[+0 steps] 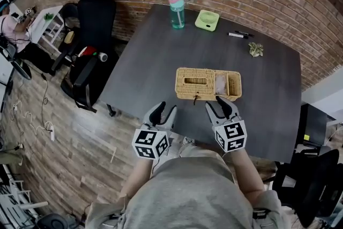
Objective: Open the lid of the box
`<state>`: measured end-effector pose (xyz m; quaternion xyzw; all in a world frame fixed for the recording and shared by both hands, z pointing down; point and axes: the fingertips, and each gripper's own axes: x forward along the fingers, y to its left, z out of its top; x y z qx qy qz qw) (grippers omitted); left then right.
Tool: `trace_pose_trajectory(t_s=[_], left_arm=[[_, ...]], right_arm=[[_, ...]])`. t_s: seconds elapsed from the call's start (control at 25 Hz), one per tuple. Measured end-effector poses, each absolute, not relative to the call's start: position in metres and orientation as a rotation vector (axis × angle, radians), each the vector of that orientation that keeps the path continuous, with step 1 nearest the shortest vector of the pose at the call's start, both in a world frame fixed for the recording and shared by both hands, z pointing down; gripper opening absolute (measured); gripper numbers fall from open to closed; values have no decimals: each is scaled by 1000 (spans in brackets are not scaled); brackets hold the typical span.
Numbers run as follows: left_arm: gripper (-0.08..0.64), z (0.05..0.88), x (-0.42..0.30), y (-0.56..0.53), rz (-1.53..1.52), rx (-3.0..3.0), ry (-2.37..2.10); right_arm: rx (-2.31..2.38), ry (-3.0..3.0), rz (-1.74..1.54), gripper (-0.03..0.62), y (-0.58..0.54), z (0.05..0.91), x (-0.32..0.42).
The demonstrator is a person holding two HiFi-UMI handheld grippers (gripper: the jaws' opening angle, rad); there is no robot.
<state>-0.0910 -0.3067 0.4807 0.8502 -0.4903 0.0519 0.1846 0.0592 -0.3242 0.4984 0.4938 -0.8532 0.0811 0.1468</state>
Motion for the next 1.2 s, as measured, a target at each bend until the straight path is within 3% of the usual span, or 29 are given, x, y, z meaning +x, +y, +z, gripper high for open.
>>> trace_pose_trajectory(t_s=[1.2], left_arm=[[183,490,-97,-343,197,2376,-1400]], right_arm=[[1217,-2133,23,193,-378,595,71]])
